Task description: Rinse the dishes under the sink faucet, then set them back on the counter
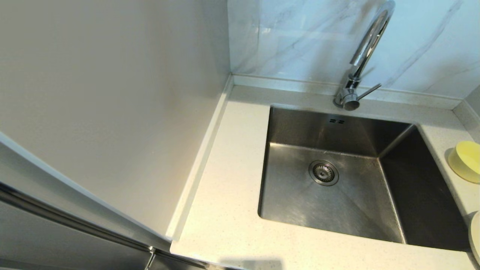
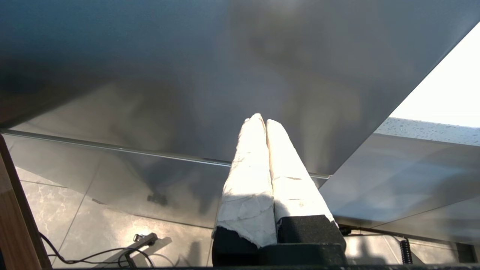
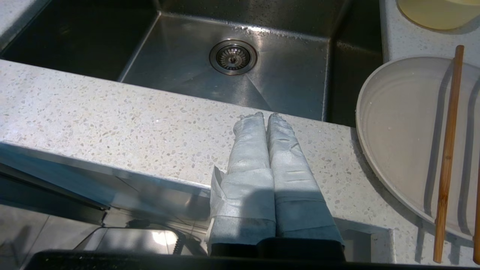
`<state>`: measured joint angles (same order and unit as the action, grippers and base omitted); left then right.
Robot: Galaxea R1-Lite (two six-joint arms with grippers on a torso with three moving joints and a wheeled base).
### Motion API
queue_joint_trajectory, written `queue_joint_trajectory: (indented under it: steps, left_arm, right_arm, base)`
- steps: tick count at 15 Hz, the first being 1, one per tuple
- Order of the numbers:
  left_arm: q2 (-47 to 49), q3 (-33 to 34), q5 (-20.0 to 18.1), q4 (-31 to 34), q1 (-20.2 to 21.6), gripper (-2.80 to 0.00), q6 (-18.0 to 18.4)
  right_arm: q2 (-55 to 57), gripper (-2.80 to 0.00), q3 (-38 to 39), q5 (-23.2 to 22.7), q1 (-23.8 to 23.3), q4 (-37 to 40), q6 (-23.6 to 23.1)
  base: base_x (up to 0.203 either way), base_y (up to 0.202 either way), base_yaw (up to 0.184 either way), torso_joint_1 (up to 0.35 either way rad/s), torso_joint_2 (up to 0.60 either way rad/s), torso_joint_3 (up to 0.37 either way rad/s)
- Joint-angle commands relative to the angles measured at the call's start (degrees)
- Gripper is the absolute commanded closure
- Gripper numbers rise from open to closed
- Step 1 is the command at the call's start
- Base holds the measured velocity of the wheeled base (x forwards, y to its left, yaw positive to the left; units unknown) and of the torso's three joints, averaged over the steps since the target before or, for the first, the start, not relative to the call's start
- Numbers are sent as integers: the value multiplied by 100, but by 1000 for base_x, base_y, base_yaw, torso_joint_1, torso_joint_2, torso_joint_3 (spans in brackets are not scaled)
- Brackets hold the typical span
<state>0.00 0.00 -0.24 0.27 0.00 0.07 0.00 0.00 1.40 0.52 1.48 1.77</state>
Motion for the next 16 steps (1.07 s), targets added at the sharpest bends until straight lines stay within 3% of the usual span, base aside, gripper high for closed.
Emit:
queue_joint_trajectory:
  steps: [1,16]
  left_arm:
    - [0,0,-2,0,0,0,1]
    - [0,0,-2,0,0,0,1]
  right_arm:
    - [16,0,44,8,2,2,8]
    - [9,0,35,0,0,11,8]
  base:
    - [0,0,0,0,0,0]
    - [0,0,0,0,0,0]
